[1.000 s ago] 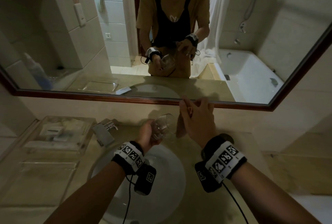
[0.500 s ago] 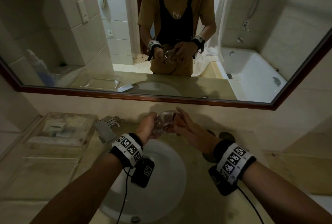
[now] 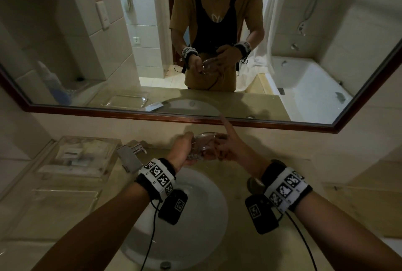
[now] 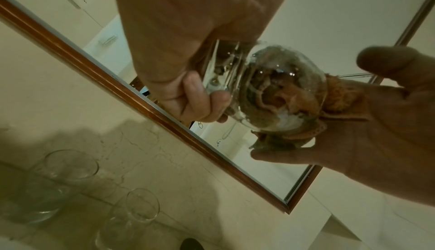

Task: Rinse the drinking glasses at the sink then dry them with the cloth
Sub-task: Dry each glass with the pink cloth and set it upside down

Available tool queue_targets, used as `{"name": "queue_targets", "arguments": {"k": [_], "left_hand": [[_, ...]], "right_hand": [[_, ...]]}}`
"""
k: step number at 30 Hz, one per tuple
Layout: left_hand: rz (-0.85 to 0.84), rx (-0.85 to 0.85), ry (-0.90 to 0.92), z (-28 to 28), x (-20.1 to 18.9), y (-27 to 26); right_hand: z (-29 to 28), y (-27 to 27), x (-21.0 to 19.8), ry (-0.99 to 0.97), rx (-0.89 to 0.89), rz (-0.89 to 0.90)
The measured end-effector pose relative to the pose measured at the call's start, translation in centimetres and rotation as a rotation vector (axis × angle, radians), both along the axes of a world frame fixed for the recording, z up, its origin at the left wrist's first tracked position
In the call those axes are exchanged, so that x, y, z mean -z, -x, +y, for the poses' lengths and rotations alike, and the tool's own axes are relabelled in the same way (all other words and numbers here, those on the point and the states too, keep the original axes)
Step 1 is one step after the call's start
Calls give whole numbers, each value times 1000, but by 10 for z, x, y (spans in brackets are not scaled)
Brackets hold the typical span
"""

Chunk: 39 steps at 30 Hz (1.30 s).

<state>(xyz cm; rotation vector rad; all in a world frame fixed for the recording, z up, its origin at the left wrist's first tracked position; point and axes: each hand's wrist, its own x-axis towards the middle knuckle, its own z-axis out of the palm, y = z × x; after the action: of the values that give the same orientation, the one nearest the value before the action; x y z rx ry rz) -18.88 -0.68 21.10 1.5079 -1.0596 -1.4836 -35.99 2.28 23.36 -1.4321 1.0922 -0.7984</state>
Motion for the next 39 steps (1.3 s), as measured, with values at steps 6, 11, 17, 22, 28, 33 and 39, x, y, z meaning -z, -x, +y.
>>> {"name": "queue_targets", "arguments": {"k": [6,11,17,22,28,33,39], "left_hand": [[59,64,-86,-3,-5,-2],[149,137,-115,1,-6,-3],[236,108,-135,1,-5,1],[113,66,-78,0,-8,7],[-108,-62,173,2,-2,17],[-286,6,416,1,5,16],[10,-71,27,-4,12,16]], "right_hand": [[12,5,-4,312,-186,406],[23,7,-6,540,-202,504],[26,2,-2,553,-90,350],[22,-2,4,389,-104,307],[15,-8,1,-118,72,-164],[14,1,-5,-269,93,-320],[19,-1,8,18,66,-67]]}}
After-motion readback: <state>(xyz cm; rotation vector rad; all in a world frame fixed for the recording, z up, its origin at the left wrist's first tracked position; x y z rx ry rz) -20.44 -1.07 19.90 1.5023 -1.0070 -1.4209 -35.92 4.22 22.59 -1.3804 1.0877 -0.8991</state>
